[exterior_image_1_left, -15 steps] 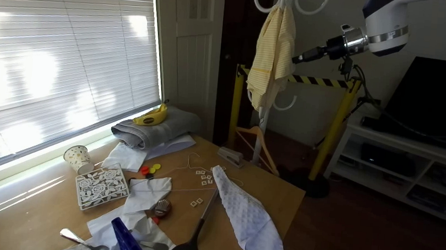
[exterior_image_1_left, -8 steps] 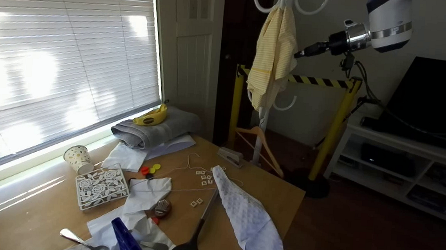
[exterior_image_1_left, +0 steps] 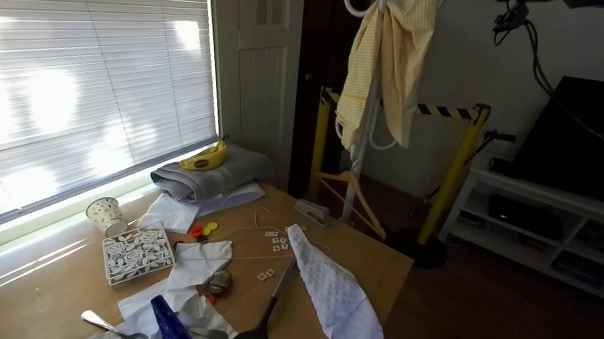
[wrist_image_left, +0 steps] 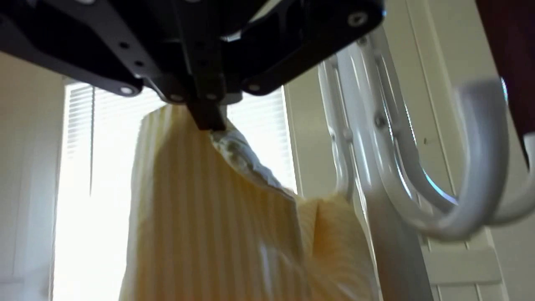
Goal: Put the yellow towel on the table
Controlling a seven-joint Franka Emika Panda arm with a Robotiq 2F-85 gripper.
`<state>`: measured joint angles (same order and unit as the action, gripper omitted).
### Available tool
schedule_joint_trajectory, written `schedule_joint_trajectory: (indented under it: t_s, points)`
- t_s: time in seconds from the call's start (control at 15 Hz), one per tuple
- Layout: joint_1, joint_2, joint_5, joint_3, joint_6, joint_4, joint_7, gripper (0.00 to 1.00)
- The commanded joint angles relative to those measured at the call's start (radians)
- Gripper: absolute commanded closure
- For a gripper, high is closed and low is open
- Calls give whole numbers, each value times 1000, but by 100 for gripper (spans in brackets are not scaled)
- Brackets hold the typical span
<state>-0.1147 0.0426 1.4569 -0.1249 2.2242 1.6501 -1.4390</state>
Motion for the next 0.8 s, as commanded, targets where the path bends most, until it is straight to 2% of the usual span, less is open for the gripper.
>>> schedule_joint_trajectory:
  t_s: [0.0, 0.27, 0.4, 0.73]
  points:
    - [5, 31, 90, -1, 1, -72, -119, 100]
    - [16, 35, 114, 10, 27, -188, -227, 100]
    - [24, 14, 110, 20, 77, -258, -273, 100]
    - [50, -66, 79, 65, 319, -414, -330, 100]
